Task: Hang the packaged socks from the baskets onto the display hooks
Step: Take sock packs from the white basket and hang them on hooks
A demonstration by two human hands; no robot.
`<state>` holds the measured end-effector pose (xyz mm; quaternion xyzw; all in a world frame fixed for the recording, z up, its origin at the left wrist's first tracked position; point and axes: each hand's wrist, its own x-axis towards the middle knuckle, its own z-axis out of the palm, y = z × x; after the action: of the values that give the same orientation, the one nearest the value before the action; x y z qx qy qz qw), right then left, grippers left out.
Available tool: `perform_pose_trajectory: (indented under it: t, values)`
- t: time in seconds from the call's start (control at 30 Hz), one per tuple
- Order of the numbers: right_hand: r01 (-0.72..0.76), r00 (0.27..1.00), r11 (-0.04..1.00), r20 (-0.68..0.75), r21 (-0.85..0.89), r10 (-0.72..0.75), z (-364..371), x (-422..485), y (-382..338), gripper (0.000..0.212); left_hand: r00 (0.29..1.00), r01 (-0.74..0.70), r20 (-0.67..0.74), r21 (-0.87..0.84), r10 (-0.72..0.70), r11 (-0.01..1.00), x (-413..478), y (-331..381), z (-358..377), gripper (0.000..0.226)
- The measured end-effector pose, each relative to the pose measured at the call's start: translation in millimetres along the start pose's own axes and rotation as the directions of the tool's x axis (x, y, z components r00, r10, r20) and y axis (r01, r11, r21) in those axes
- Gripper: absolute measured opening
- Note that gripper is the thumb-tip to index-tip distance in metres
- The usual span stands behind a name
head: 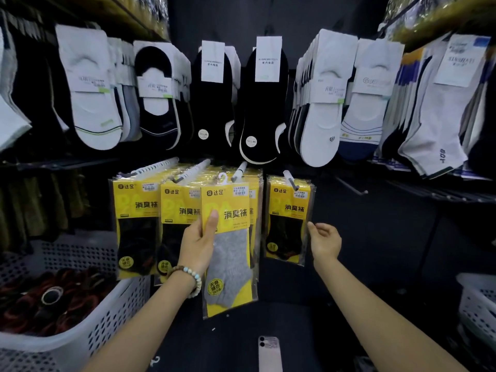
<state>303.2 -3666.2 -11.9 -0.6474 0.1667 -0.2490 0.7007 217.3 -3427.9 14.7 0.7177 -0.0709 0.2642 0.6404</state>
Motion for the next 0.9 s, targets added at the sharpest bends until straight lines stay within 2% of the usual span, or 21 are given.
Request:
perform_pose_trajectory:
  t: [0.07,0.13,0.23,0.37,0.53,0.73,0.9]
  values:
    - [-0.015,0.999,1.000,0.049,0.005,0.015,-7,-10,1,0.018,1.000,0.019,0.011,-0.013,-0.019,1.000,-4,2,3,0.022]
    - [-0.004,0.985,0.999,0.175,0.033,-0.002,-13,-26,-5,0.019,0.998,0.046,0.032,-0.025,-0.045,0.999,-8,3,9,0.029]
    - [0.014,0.918,0.993,0.393,0.117,-0.059,-16,-56,-23,0.017,0.993,0.096,0.070,-0.018,-0.095,0.995,-13,4,24,0.048]
    - [-0.022,0.840,0.986,0.537,0.163,-0.070,-17,-82,-41,0.020,0.976,0.148,0.165,-0.017,-0.144,0.989,-18,9,52,0.029]
    - [-0.010,0.894,0.983,0.441,0.183,-0.073,-36,-81,-40,0.016,0.964,0.160,0.223,-0.057,-0.143,0.985,-22,12,83,0.015]
    - [0.058,0.966,0.991,0.244,0.118,-0.086,-52,-55,-37,0.007,0.917,0.234,0.333,-0.007,-0.218,0.972,-18,9,100,0.049]
    - [0.169,0.947,0.982,0.263,0.086,-0.186,-31,-35,-50,0.004,0.940,0.208,0.276,-0.002,-0.200,0.978,-4,10,106,0.053]
